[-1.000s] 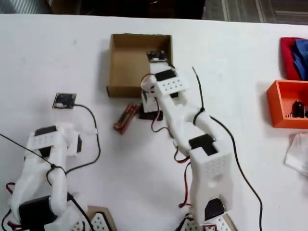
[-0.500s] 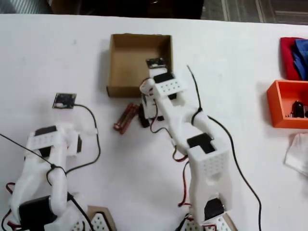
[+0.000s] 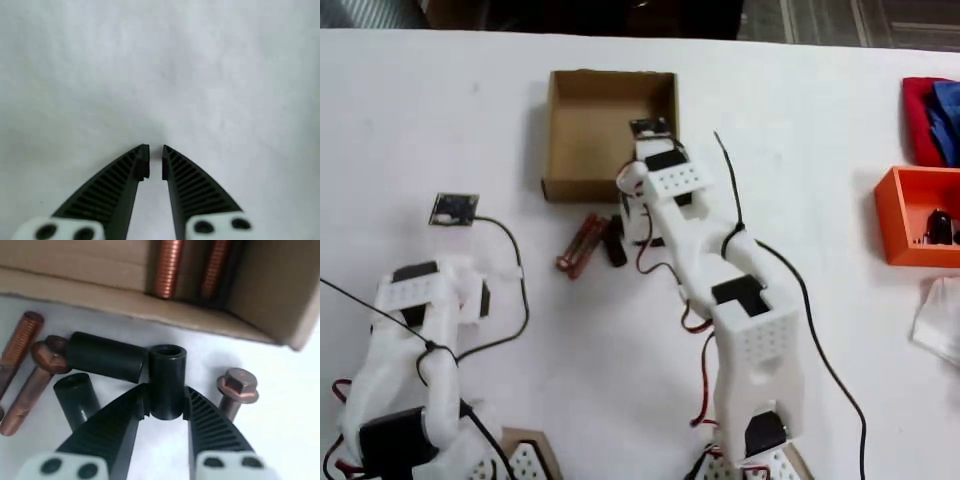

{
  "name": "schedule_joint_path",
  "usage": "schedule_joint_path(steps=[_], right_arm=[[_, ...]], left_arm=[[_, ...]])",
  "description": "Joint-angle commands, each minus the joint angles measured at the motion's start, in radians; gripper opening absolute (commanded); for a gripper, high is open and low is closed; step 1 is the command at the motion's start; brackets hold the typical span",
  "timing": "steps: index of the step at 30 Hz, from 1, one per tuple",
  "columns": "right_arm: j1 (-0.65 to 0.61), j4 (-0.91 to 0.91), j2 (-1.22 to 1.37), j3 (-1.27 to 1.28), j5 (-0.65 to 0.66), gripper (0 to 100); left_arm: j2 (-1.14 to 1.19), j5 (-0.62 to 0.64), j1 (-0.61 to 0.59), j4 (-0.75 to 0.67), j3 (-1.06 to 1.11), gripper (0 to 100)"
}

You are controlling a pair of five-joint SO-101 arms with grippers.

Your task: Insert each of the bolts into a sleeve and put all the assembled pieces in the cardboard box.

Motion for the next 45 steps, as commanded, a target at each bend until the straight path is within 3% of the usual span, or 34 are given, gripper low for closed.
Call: schedule_joint_path(steps=[1,14,19,27,31,38,45], right_arm=[[0.002,-0.01,-0.012,-0.017,0.032,14.2],[0.008,-0.012,0.041,-0.12,0.038,14.8],[0.001,-0.01,0.094,-0.146,0.038,1.7],[-0.004,0.077,0.002,-0.124,0.058,2.2],[-0.038,0.036,-0.145,0.044,0.078,2.2],[-0.035,-0.245,-0.344,0.499,0.08,2.2],[-0.035,-0.289,-0.348,0.559,0.081,3.4]], left_arm=[[-0.009,0.006,-0.012,-0.011,0.001,8],[-0.009,0.006,-0.012,-0.011,0.001,8],[-0.009,0.006,-0.012,-0.011,0.001,8],[-0.009,0.006,-0.012,-0.011,0.001,8],[-0.009,0.006,-0.012,-0.011,0.001,8],[-0.009,0.006,-0.012,-0.011,0.001,8],[-0.009,0.006,-0.012,-0.011,0.001,8]])
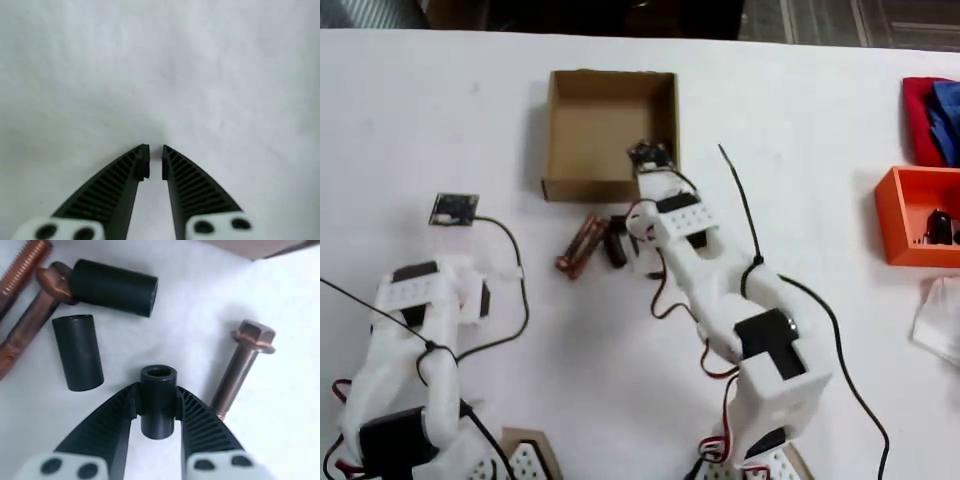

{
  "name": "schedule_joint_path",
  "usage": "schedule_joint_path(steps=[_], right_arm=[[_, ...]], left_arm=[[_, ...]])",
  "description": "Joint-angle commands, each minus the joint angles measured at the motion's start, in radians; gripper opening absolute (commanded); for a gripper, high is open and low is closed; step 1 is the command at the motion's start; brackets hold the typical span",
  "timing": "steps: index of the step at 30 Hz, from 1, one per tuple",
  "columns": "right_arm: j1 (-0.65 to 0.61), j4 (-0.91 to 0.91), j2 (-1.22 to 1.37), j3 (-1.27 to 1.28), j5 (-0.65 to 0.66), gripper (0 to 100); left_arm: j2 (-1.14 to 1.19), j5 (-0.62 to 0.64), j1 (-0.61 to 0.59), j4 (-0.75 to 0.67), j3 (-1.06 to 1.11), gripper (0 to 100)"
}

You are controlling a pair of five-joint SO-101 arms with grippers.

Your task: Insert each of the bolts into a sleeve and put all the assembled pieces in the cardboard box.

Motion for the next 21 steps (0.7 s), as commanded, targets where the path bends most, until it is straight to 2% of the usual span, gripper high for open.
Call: schedule_joint_path(steps=[1,4,21], right_arm=[[-0.007,0.002,-0.025,0.015,0.014,5.6],[-0.008,0.03,-0.021,-0.002,0.026,12.0],[-0.012,0.07,-0.021,-0.094,0.064,10.2]], left_arm=[[-0.009,0.006,-0.012,-0.011,0.001,8],[-0.009,0.006,-0.012,-0.011,0.001,8],[-0.009,0.006,-0.012,-0.011,0.001,8]])
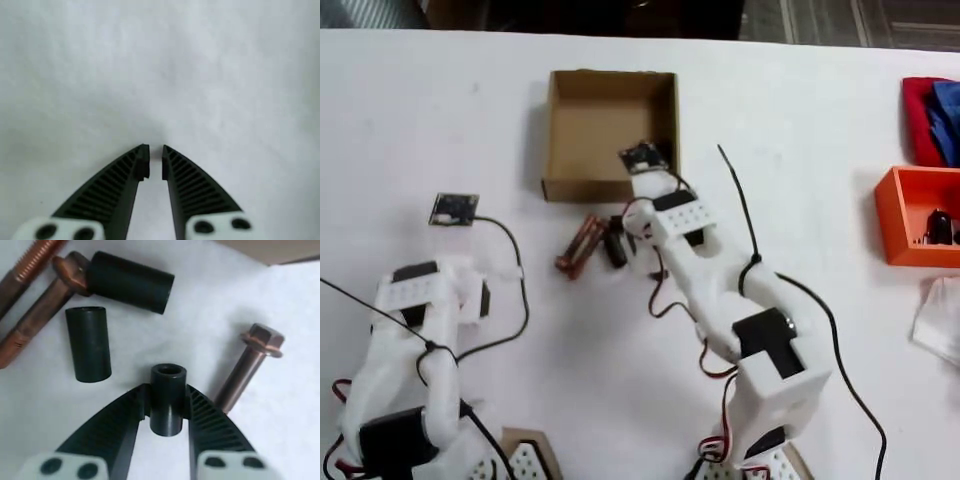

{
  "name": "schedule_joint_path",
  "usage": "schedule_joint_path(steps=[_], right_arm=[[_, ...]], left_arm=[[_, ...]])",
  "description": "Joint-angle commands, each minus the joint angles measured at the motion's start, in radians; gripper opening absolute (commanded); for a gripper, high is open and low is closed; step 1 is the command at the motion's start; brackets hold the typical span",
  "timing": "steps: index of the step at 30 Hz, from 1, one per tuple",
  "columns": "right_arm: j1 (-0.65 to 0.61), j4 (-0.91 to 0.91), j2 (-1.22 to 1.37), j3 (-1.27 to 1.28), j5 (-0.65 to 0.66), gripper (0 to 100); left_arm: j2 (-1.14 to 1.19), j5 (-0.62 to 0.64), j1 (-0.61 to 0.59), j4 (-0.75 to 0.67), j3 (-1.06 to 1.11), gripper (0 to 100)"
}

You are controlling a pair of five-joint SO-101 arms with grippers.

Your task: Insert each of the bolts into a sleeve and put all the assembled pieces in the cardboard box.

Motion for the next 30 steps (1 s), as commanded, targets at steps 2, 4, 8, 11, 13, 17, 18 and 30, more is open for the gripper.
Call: schedule_joint_path(steps=[2,4,8,11,13,17,18,30], right_arm=[[-0.004,0.013,-0.021,-0.048,0.006,10.4],[-0.004,0.016,-0.021,-0.049,0.006,12.5],[-0.004,0.025,-0.021,-0.052,0.006,14.8],[-0.002,0.024,-0.021,-0.052,0.006,14.8],[-0.004,0.021,-0.021,-0.052,0.006,15.1],[-0.004,-0.01,-0.019,-0.051,0.054,14.9],[-0.004,-0.013,-0.019,-0.051,0.066,14.9],[-0.012,-0.015,0.016,-0.055,0.127,14.8]], left_arm=[[-0.009,0.006,-0.012,-0.011,0.001,8],[-0.009,0.006,-0.012,-0.011,0.001,8],[-0.009,0.006,-0.012,-0.011,0.001,8],[-0.009,0.006,-0.012,-0.011,0.001,8],[-0.009,0.006,-0.012,-0.011,0.001,8],[-0.009,0.006,-0.012,-0.011,0.001,8],[-0.009,0.006,-0.012,-0.011,0.001,8],[-0.009,0.006,-0.012,-0.011,0.001,8]])
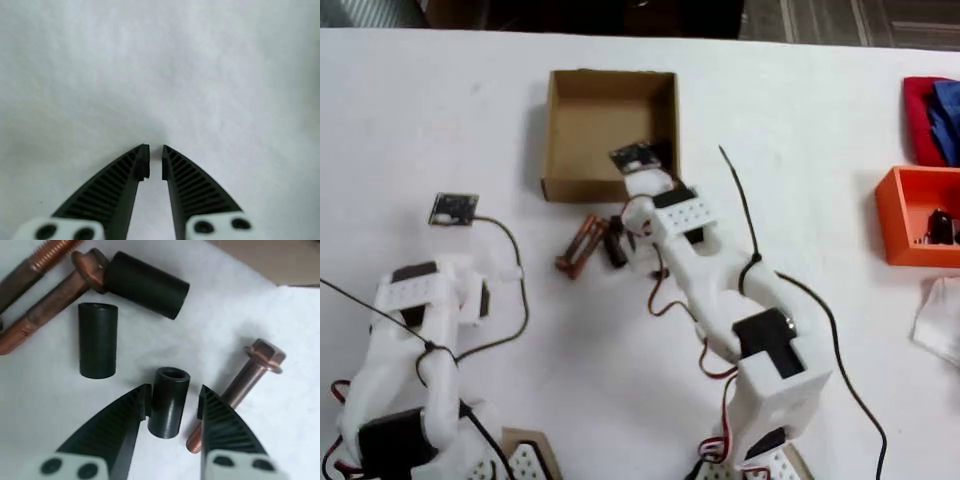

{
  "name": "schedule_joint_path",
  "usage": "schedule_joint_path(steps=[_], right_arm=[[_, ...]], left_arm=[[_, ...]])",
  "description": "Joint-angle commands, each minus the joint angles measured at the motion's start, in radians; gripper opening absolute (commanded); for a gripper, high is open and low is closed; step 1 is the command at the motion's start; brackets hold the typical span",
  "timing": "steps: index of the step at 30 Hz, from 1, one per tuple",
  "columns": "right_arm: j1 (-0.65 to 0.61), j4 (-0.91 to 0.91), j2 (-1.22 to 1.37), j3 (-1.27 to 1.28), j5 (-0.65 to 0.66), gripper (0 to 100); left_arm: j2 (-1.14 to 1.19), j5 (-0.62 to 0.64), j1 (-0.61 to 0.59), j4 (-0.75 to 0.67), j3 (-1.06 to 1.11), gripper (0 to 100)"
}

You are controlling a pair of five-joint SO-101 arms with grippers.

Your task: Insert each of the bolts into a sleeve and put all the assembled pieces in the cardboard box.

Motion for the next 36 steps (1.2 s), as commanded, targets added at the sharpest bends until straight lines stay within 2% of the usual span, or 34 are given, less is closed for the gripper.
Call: schedule_joint_path(steps=[1,10,13,21,25,30,36], right_arm=[[-0.012,-0.013,0.036,-0.054,0.009,14.8],[-0.015,0.035,0.119,-0.132,0.002,13.9],[-0.013,0.038,0.117,-0.126,0.002,1.2],[-0.008,0.085,0.038,-0.126,0.008,2.2],[-0.007,0.087,-0.094,-0.11,0.009,2.2],[0.013,0.085,-0.377,-0.043,0.009,2.2],[0.176,0.076,-0.765,0.155,0.012,2.2]], left_arm=[[-0.009,0.006,-0.012,-0.011,0.001,8],[-0.009,0.006,-0.012,-0.011,0.001,8],[-0.009,0.006,-0.012,-0.011,0.001,8],[-0.009,0.006,-0.012,-0.011,0.001,8],[-0.009,0.006,-0.012,-0.011,0.001,8],[-0.009,0.006,-0.012,-0.011,0.001,8],[-0.009,0.0,-0.012,0.015,-0.027,8]])
